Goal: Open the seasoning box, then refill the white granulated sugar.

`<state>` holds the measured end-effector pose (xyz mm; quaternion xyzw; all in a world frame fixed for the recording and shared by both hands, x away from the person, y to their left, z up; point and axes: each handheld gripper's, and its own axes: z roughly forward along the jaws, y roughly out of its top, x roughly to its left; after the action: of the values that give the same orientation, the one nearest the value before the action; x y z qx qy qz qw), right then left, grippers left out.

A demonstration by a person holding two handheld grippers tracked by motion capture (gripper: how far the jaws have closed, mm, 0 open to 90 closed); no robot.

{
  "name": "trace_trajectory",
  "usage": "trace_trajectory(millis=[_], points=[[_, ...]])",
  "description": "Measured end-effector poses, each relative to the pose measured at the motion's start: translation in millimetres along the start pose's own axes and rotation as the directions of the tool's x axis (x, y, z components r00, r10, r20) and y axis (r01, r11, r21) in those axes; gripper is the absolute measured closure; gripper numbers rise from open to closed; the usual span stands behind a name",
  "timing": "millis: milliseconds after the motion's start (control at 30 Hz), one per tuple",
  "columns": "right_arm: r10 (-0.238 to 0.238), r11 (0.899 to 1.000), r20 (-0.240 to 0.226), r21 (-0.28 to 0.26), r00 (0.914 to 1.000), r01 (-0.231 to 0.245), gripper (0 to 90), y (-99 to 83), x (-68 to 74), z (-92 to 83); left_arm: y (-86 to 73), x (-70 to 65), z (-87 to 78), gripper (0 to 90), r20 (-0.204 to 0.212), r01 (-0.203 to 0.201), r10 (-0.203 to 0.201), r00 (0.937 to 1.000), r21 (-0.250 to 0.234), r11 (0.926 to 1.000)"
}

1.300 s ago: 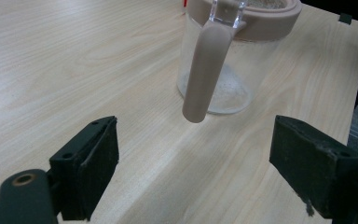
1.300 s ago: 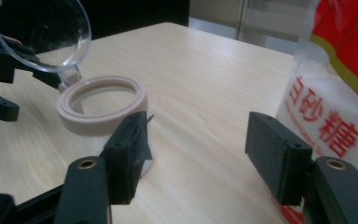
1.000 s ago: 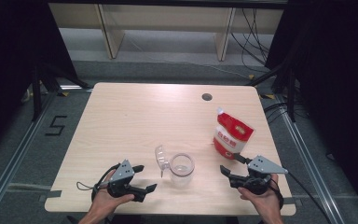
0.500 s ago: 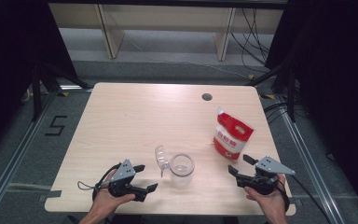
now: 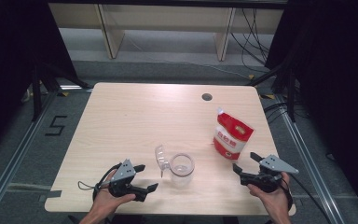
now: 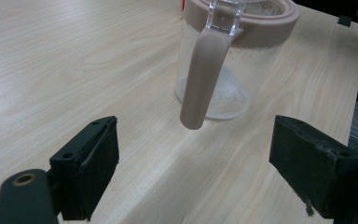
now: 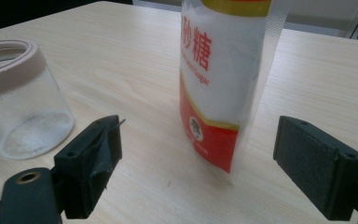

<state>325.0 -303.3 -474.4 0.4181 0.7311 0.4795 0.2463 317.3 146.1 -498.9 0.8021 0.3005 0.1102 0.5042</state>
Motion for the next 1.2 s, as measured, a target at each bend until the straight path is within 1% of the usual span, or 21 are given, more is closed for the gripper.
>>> trace_trajectory(millis=[100,133,167,200,233,267,433,500,567,600,667,767,800,867,900,967,1000,1100,1133,1167,1200], points=[[0.015,1.000,0.003,-0.001,0.9999,-0.015,16.1,-0.4,-0.1,0.0,0.0,0.0,0.1,15.3,0.002,0.002,-0.002,1.0000,-0.002,1.0000],[-0.028,0.999,-0.007,-0.021,0.9996,0.028,16.0,-0.9,-4.9,2.8,0.0,-0.1,-0.1,15.3,-0.001,0.000,0.000,1.0000,0.000,1.0000],[-0.028,0.999,-0.007,-0.021,0.9996,0.028,16.0,-0.9,-4.9,2.8,0.0,-0.2,-0.1,15.3,-0.001,-0.001,0.001,1.0000,0.000,1.0000],[-0.008,1.000,0.000,0.003,1.0000,0.008,16.0,-0.7,-5.6,0.4,0.2,-0.6,-0.4,15.4,-0.007,-0.002,0.002,1.0000,0.003,1.0000],[0.033,0.999,0.008,0.010,0.9994,-0.033,16.0,-1.3,-3.6,-0.3,0.4,-0.4,-0.4,15.4,-0.007,-0.003,0.003,1.0000,0.004,1.0000],[-0.002,1.000,0.004,-0.002,1.0000,0.002,16.0,-1.6,-8.5,1.5,0.6,-0.4,-0.3,15.4,-0.007,-0.001,0.001,1.0000,0.003,1.0000],[0.043,0.999,0.014,0.013,0.9990,-0.043,16.1,-4.3,-15.2,5.8,0.0,-0.6,0.1,15.4,-0.003,-0.004,0.004,1.0000,0.006,1.0000],[0.000,1.000,0.010,-0.017,0.9999,0.000,16.3,-2.3,-17.9,9.9,-0.8,-1.4,-0.1,15.4,-0.008,0.001,-0.001,1.0000,0.013,0.9999],[-0.009,1.000,0.009,-0.020,0.9999,0.009,16.6,-1.6,-17.1,10.7,-0.6,-1.4,-0.3,15.4,-0.003,-0.011,0.011,0.9999,0.006,0.9999],[-0.014,1.000,0.006,-0.022,0.9999,0.015,17.1,-0.3,-15.0,12.8,-0.4,-2.0,-0.2,15.4,-0.008,-0.003,0.003,1.0000,0.002,1.0000],[-0.042,0.999,0.008,-0.023,0.9991,0.042,17.9,1.9,-14.1,17.8,-0.6,-1.7,-0.7,15.4,-0.008,-0.011,0.011,0.9999,0.007,0.9999],[-0.032,0.999,0.020,-0.020,0.9993,0.033,17.7,2.0,-15.9,23.2,-0.8,-1.9,-0.9,15.4,-0.010,-0.006,0.006,0.9999,0.007,1.0000],[-0.030,0.999,0.012,-0.014,0.9995,0.030,17.7,2.2,-16.5,24.6,-1.1,-2.7,-0.6,15.4,-0.011,0.010,-0.010,0.9999,0.006,0.9999],[0.001,1.000,0.022,-0.008,0.9998,-0.001,17.7,2.5,-14.4,26.2,-0.8,-1.6,-0.2,15.4,-0.004,-0.009,0.009,1.0000,0.003,1.0000],[-0.036,0.999,0.021,-0.022,0.9991,0.037,17.8,3.1,-17.4,28.4,-1.0,-2.0,0.2,15.4,-0.002,-0.004,0.004,1.0000,0.005,1.0000],[-0.009,1.000,0.026,-0.016,0.9996,0.010,17.7,4.1,-15.2,30.8,-1.4,-2.5,0.5,15.4,-0.003,0.002,-0.002,1.0000,0.007,1.0000],[-0.046,0.998,0.019,-0.029,0.9987,0.047,17.8,5.3,-18.2,33.3,-1.4,-1.8,0.1,15.4,-0.008,-0.004,0.004,1.0000,0.013,0.9999],[-0.060,0.997,0.016,-0.041,0.9981,0.060,18.3,7.5,-17.9,39.8,-1.5,-1.9,0.3,15.4,-0.007,0.005,-0.005,1.0000,0.006,1.0000],[-0.064,0.997,0.016,-0.042,0.9978,0.065,18.8,8.0,-17.7,41.6,-1.1,-0.5,0.2,15.4,-0.003,-0.017,0.017,0.9998,0.008,0.9998],[-0.063,0.997,0.015,-0.041,0.9979,0.064,19.6,8.0,-16.9,43.1,-1.3,-0.7,0.3,15.4,-0.003,-0.014,0.014,0.9999,0.008,0.9999],[-0.066,0.997,0.012,-0.047,0.9977,0.067,19.9,8.7,-17.9,45.1,-2.0,-2.3,0.6,15.4,-0.006,0.013,-0.013,0.9999,0.009,0.9999]])
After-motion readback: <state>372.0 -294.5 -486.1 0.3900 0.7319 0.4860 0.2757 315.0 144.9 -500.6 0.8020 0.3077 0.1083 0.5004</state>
